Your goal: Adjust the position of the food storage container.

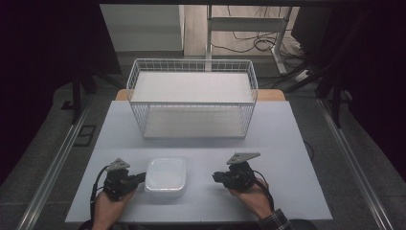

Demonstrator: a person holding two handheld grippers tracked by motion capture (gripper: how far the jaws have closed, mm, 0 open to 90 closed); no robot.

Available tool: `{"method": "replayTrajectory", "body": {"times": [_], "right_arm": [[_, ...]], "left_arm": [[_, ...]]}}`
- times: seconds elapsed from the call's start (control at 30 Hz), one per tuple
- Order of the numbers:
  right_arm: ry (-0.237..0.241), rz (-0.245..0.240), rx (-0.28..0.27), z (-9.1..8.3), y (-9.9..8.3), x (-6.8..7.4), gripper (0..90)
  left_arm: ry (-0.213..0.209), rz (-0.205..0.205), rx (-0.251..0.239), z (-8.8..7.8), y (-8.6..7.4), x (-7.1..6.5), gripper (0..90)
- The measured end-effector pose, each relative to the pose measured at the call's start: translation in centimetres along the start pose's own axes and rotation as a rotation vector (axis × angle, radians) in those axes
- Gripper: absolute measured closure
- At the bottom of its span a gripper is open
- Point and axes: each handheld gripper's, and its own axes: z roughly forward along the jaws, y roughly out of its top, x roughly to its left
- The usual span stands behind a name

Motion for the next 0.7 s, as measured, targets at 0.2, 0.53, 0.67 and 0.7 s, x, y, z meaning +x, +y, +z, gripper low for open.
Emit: {"method": "replayTrajectory", "body": {"times": [0.2, 0.53, 0.67, 0.7], "right_arm": [[0.015, -0.025, 0.028, 1.7, 0.8, 0.7, 89.4], [0.015, -0.027, 0.029, 1.5, 0.3, 0.9, 89.2], [-0.016, -0.018, 0.025, 0.7, 0.0, 0.2, 89.2], [-0.022, -0.008, 0.024, 0.4, -0.2, -0.1, 89.3]], "left_arm": [[-0.051, 0.025, 0.023, 1.5, 0.6, -1.5, 89.8], [-0.112, 0.063, 0.047, 3.7, 1.7, -3.7, 89.8], [-0.129, 0.075, 0.048, 4.6, 2.2, -4.6, 89.9], [-0.129, 0.075, 0.048, 4.6, 2.2, -4.6, 89.9]]}}
